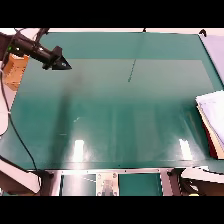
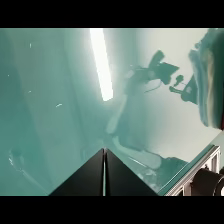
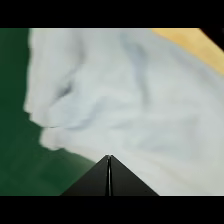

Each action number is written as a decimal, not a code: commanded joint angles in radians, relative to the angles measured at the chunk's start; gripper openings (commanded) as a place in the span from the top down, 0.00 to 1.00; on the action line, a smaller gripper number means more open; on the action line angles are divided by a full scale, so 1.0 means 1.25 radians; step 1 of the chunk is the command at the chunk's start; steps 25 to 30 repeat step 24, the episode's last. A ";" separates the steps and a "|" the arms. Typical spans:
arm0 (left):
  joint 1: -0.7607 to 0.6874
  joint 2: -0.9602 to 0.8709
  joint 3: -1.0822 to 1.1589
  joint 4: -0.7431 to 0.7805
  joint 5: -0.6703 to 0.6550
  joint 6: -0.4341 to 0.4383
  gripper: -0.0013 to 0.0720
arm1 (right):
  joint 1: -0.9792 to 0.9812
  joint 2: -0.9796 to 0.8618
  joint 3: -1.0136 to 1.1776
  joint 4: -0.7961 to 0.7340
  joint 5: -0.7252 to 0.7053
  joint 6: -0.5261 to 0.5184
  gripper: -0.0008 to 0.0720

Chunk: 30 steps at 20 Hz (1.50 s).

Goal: Fold the shirts.

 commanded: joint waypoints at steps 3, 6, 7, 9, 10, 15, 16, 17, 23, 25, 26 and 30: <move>-0.062 0.221 -0.209 0.100 0.086 0.000 0.95 | 0.284 0.055 -0.083 0.080 -0.027 -0.060 0.96; -0.104 0.408 -0.479 0.113 0.187 0.004 0.95 | 0.437 0.171 -0.280 0.080 -0.074 -0.102 0.96; -0.114 0.470 -0.573 0.112 0.219 0.003 0.95 | 0.479 0.222 -0.363 0.082 -0.100 -0.102 0.96; -0.125 0.602 -0.766 0.105 0.280 -0.002 0.95 | 0.556 0.329 -0.544 0.083 -0.162 -0.102 0.96; -0.125 0.652 -0.836 0.103 0.300 -0.006 0.95 | 0.587 0.371 -0.623 0.095 -0.194 -0.102 0.96; -0.125 0.725 -0.930 0.107 0.319 -0.021 0.95 | 0.638 0.408 -0.719 0.126 -0.238 -0.101 0.96; -0.125 0.725 -0.931 0.108 0.328 -0.021 0.95 | 0.638 0.408 -0.720 0.133 -0.234 -0.100 0.96; -0.125 0.725 -0.930 0.108 0.331 -0.022 0.95 | 0.638 0.408 -0.720 0.133 -0.235 -0.101 0.96; -0.125 0.725 -0.930 0.104 0.313 -0.021 0.95 | 0.638 0.408 -0.720 0.133 -0.235 -0.101 0.96; -0.125 0.725 -0.931 0.104 0.318 -0.021 0.95 | 0.638 0.408 -0.720 0.133 -0.235 -0.101 0.96; -0.125 0.725 -0.931 0.104 0.318 -0.021 0.95 | 0.638 0.408 -0.720 0.133 -0.235 -0.101 0.96; -0.125 0.725 -0.931 0.104 0.318 -0.021 0.95 | 0.638 0.408 -0.720 0.133 -0.235 -0.101 0.96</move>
